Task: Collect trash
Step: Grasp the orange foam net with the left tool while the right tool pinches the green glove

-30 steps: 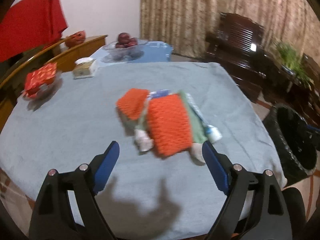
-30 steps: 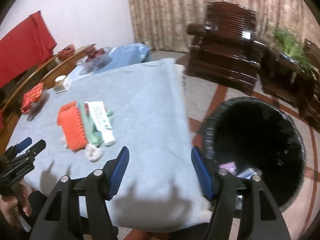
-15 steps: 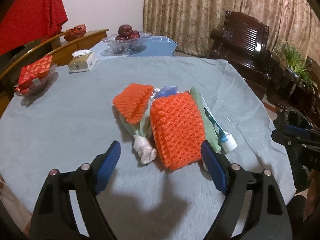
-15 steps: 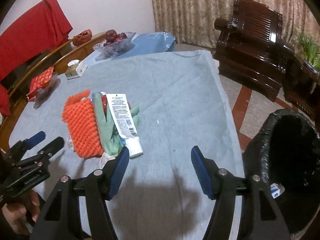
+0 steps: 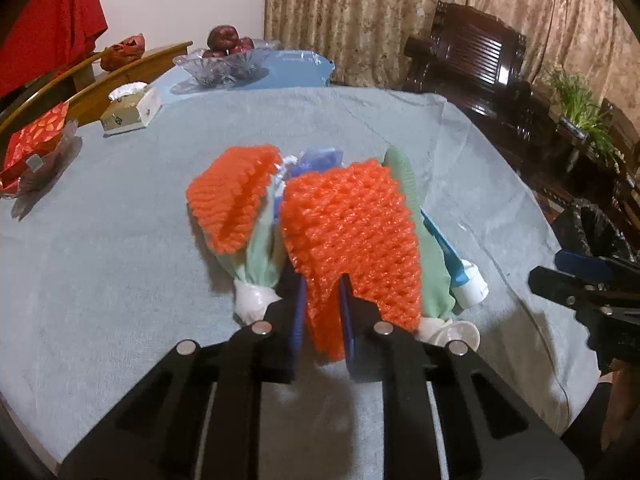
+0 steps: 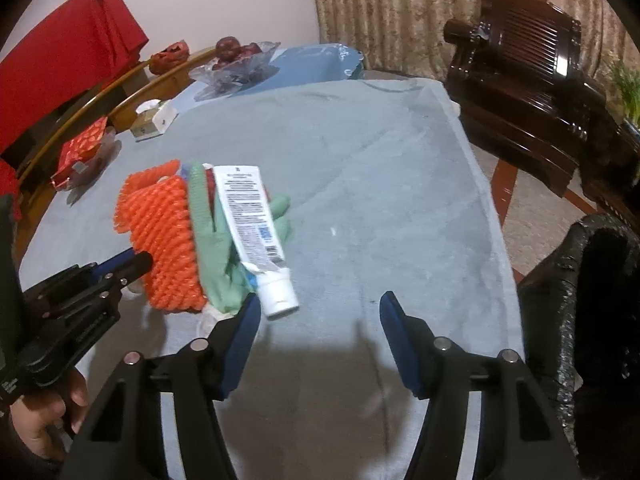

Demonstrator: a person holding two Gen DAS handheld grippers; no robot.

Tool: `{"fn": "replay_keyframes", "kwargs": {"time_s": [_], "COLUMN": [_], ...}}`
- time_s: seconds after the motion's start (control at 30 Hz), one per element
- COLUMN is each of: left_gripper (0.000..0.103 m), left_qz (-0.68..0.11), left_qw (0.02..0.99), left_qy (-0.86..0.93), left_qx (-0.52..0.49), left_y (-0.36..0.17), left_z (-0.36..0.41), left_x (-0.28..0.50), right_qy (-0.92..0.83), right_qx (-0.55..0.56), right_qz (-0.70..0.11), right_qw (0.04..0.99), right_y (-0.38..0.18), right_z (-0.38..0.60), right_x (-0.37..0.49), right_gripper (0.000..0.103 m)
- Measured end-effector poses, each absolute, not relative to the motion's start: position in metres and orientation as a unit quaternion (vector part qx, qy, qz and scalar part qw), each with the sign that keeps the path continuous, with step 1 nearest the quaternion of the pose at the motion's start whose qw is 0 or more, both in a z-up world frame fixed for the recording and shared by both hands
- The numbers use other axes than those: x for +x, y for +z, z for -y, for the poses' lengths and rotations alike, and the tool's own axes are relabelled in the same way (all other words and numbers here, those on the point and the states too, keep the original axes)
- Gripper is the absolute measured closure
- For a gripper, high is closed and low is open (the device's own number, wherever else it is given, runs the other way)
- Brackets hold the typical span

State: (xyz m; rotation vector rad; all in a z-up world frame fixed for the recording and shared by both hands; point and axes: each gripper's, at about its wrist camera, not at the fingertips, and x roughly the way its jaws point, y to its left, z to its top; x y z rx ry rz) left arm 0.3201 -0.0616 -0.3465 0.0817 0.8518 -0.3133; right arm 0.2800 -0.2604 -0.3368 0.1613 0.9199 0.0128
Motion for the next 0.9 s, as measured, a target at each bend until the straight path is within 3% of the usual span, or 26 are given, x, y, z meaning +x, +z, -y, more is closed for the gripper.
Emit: {"fn": "replay_keyframes", "kwargs": {"time_s": [0.33, 0.6, 0.77, 0.83, 0.9], "left_gripper": [0.093, 0.096, 0.099, 0.095, 0.072], "left_qz": [-0.374, -0.35, -0.371, -0.386, -0.385], "left_qw": [0.917, 0.928, 0.92, 0.912, 0.911], "left_qy": [-0.139, -0.127, -0.126, -0.14, -0.149], "left_qx": [0.003, 0.011, 0.004, 0.005, 0.012], "left_y": [-0.308, -0.286, -0.299, -0.306, -0.313], "left_z": [0.022, -0.001, -0.009, -0.007, -0.005], "left_x": [0.305, 0.289, 0.295, 0.29, 0.281], "right_qy": [0.043, 0.051, 0.051, 0.05, 0.048], "right_qx": [0.057, 0.059, 0.059, 0.061, 0.06], "right_qz": [-0.443, -0.446, -0.448, -0.449, -0.449], "right_qw": [0.894, 0.892, 0.891, 0.89, 0.89], "right_y": [-0.329, -0.334, -0.337, -0.337, -0.337], "right_z": [0.225, 0.214, 0.212, 0.214, 0.215], "right_x": [0.294, 0.31, 0.312, 0.309, 0.308], "right_gripper": [0.065, 0.075, 0.075, 0.075, 0.075]}}
